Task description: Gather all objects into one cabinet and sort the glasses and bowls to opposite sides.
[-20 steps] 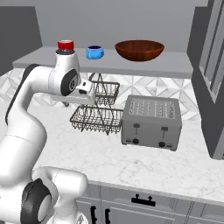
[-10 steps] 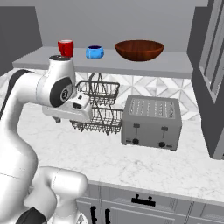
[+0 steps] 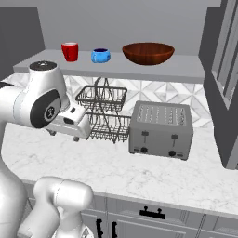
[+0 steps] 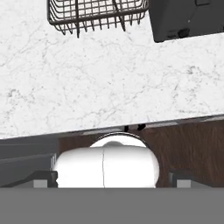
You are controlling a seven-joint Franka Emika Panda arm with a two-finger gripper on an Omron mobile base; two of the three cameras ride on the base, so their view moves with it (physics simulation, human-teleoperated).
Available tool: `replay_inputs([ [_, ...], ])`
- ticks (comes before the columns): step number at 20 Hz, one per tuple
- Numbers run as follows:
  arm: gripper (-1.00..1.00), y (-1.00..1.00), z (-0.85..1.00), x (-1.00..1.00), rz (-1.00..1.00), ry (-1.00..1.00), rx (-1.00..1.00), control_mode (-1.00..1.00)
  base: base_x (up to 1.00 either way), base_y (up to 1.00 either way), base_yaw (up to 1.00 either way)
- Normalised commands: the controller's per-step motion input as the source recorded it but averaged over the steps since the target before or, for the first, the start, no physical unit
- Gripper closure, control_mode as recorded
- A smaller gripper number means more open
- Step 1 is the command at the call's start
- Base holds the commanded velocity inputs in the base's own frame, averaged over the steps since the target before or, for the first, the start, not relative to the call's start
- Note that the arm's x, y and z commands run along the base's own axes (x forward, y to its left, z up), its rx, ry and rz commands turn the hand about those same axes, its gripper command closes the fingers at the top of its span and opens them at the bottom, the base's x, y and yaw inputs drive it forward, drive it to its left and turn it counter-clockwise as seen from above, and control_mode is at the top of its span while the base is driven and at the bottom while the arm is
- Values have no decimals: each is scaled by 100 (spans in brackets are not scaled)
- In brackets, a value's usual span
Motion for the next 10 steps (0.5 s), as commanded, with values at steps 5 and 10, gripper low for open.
replay_inputs([
  [5, -100, 0, 23, 0, -6, 3, -10, -100, 0, 0, 0],
  [10, -100, -3, 21, 0, -3, 1, -4, -100, 0, 0, 0],
])
